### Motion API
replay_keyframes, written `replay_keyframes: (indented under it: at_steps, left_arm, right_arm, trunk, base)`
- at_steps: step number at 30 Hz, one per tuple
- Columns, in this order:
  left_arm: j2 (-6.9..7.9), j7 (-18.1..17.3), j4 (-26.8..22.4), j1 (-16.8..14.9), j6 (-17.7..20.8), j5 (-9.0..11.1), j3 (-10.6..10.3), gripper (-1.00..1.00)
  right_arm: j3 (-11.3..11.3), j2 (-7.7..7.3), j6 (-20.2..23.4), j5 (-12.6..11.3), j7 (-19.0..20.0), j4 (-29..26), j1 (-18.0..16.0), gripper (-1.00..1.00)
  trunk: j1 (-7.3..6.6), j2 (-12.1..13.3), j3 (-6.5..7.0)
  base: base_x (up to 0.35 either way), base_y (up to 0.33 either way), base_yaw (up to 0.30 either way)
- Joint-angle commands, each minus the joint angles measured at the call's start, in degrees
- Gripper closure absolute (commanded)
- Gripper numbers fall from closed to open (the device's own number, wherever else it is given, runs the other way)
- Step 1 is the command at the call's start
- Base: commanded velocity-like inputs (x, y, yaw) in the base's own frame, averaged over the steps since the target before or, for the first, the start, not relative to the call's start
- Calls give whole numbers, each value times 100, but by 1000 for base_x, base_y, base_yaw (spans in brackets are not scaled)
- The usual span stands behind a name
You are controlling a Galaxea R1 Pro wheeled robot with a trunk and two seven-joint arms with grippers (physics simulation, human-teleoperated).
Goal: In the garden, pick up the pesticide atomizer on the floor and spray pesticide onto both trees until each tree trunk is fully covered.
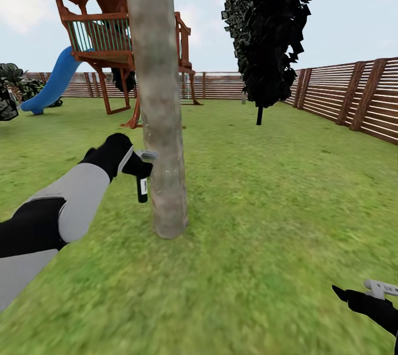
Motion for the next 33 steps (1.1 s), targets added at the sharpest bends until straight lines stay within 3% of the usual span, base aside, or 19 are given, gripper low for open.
replay_keyframes:
  at_steps: [1, 11, 22, 25, 29, 33]
  left_arm:
    - [0, 1, 0, -48, 1, -2, -1, 100]
    - [8, 1, 9, -615, 28, -34, -1, 100]
    - [-16, 5, 150, -1471, 29, -36, -1, 100]
    - [-21, 8, 162, -1511, 29, -36, -3, 100]
    - [-23, 23, 730, -1519, 13, -32, -9, 100]
    - [-41, 169, 853, -1511, 2, -35, -20, 100]
  right_arm:
    - [0, 0, 0, 0, 0, 0, 0, -100]
    - [0, 0, 0, 0, 0, 0, 0, -100]
    - [0, 0, 0, 3, 0, 0, 0, -100]
    - [0, 0, 0, 3, 4, 0, 0, -100]
    - [0, 0, 0, 5, 8, 0, 0, -100]
    - [0, 0, 0, 3, 9, -1, 0, -100]
  trunk:
    - [0, 0, 0]
    - [0, 0, 0]
    - [0, 0, 0]
    - [0, 0, 0]
    - [0, 0, 0]
    - [0, 0, 0]
  base:
    - [0, 0, -1]
    - [0, 0, 0]
    - [0, 0, 0]
    - [0, 0, 0]
    - [0, 0, 0]
    - [0, 0, 0]
